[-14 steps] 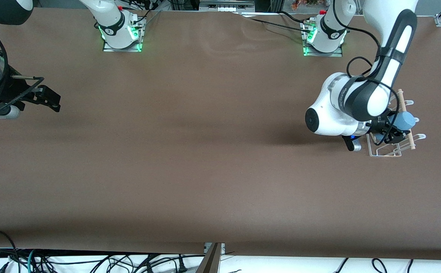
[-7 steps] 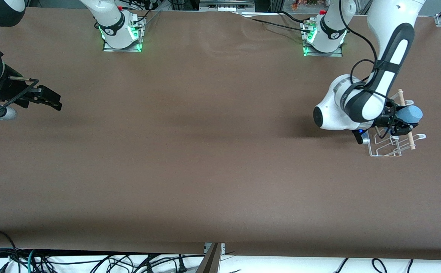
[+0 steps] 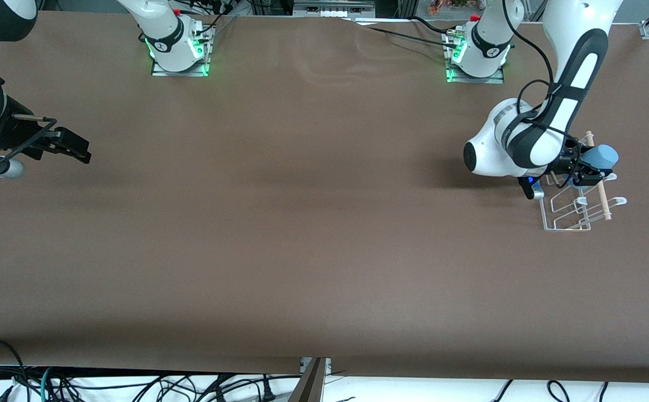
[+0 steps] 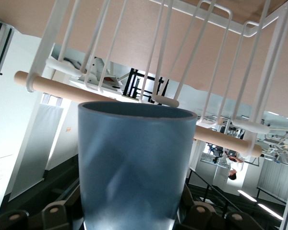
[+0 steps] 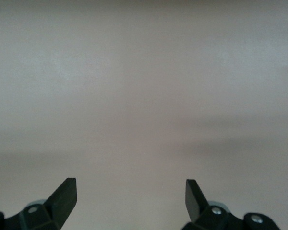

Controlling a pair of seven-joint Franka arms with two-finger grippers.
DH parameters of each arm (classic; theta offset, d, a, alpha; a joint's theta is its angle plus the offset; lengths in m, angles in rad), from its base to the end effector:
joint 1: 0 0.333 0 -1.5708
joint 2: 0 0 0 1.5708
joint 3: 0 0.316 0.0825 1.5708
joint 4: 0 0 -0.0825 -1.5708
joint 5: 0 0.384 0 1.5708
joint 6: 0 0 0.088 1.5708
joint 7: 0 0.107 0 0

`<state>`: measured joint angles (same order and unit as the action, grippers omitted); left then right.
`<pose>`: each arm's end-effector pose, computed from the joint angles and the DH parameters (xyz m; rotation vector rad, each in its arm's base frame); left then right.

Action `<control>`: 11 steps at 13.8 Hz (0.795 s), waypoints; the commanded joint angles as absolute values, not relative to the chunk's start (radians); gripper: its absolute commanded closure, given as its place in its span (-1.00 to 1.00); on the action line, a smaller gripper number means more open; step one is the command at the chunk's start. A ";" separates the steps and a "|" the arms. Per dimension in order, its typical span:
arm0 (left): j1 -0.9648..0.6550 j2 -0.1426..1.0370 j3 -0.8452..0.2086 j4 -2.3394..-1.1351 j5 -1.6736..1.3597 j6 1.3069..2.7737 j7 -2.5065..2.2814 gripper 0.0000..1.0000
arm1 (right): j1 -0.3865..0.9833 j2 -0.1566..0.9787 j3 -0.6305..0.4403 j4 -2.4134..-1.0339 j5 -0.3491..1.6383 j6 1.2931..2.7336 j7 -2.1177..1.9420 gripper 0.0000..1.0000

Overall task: Transfer cup to left arm and place on rack
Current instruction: 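Lower the cup onto a rack prong and open the left gripper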

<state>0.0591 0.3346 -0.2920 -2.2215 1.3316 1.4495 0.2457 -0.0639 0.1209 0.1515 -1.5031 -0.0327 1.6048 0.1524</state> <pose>0.4932 -0.0004 0.2486 -1.4743 1.0213 0.9661 0.5919 0.0432 0.5908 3.1234 -0.1005 -0.0249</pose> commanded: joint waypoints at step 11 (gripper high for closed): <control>0.057 0.336 -0.293 -2.276 1.367 1.451 0.187 0.90 | -0.077 0.129 0.158 -1.489 -0.020 1.605 0.109 -1.00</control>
<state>0.0547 0.3366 -0.2925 -2.2599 1.3483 1.4487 0.2001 -0.0639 0.1240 0.1516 -1.5031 -0.0327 1.6051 0.1295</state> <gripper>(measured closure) 0.242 0.000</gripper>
